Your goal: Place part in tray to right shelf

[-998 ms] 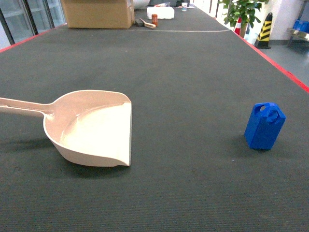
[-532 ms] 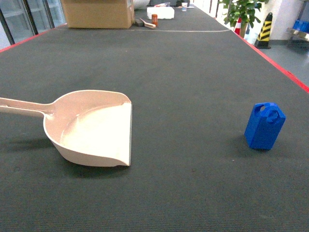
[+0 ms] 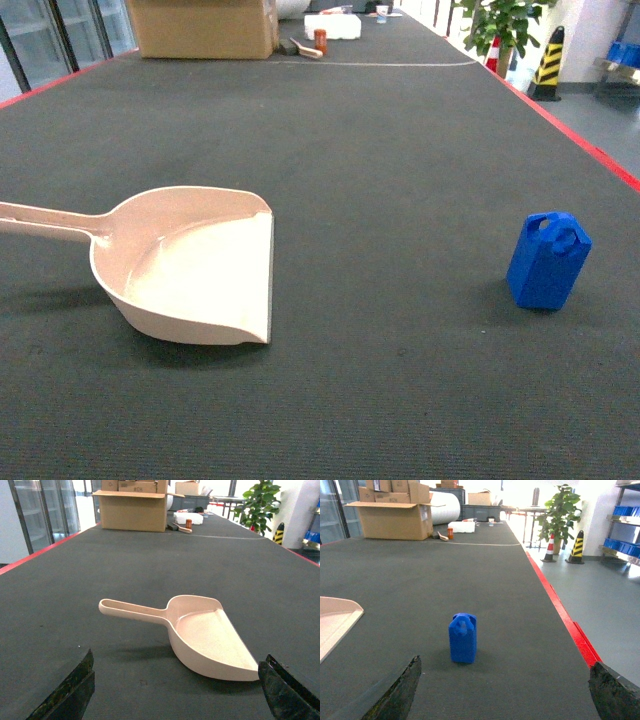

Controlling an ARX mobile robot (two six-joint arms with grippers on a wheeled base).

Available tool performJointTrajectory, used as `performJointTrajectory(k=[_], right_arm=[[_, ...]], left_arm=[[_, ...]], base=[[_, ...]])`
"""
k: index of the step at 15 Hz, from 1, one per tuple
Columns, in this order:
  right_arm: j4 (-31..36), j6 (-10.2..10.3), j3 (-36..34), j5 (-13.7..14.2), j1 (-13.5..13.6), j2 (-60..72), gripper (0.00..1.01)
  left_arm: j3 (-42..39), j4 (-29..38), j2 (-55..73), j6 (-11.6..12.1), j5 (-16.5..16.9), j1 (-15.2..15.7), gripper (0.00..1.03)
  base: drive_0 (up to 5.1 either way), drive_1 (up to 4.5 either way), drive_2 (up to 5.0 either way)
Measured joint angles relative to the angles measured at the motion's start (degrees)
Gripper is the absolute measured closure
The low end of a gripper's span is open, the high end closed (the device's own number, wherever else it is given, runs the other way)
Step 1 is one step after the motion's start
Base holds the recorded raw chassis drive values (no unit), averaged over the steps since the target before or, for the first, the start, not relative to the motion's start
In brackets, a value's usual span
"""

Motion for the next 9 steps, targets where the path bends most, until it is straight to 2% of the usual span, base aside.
performJointTrajectory(k=[1,2,3,4,5,7,9], right_arm=[[-0.04,0.0,0.0,0.02,0.0,0.0,0.03],[0.0,0.0,0.0,-0.02,0.0,0.0,0.03],[-0.02,0.0,0.0,-0.02,0.0,0.0,0.03],[-0.11,0.0,0.0,-0.02,0.0,0.0,0.03],[-0.07,0.0,0.0,-0.02,0.0,0.0,0.03],[-0.07,0.0,0.0,-0.02,0.0,0.0,0.03],[-0.07,0.0,0.0,-0.02,0.0,0.0,0.03]], left_arm=[[2.51,-8.07,3.58,-2.14,2.95,1.44,0.05],[4.83,-9.25,11.82,-7.41,7.58,4.52,0.05],[5.01,-4.46,18.62,-13.51,11.06,5.92,0.05],[5.4,2.93,26.34,-19.5,14.08,5.88,0.05],[6.84,11.78,36.33,-24.59,14.84,5.84,0.05],[12.59,30.47,59.23,-33.4,15.76,6.32,0.05],[19.8,41.92,77.68,-39.98,16.09,7.02,0.05]], base=[[0.0,0.0,0.0],[0.0,0.0,0.0],[0.0,0.0,0.0],[0.0,0.0,0.0],[0.0,0.0,0.0],[0.0,0.0,0.0],[0.0,0.0,0.0]])
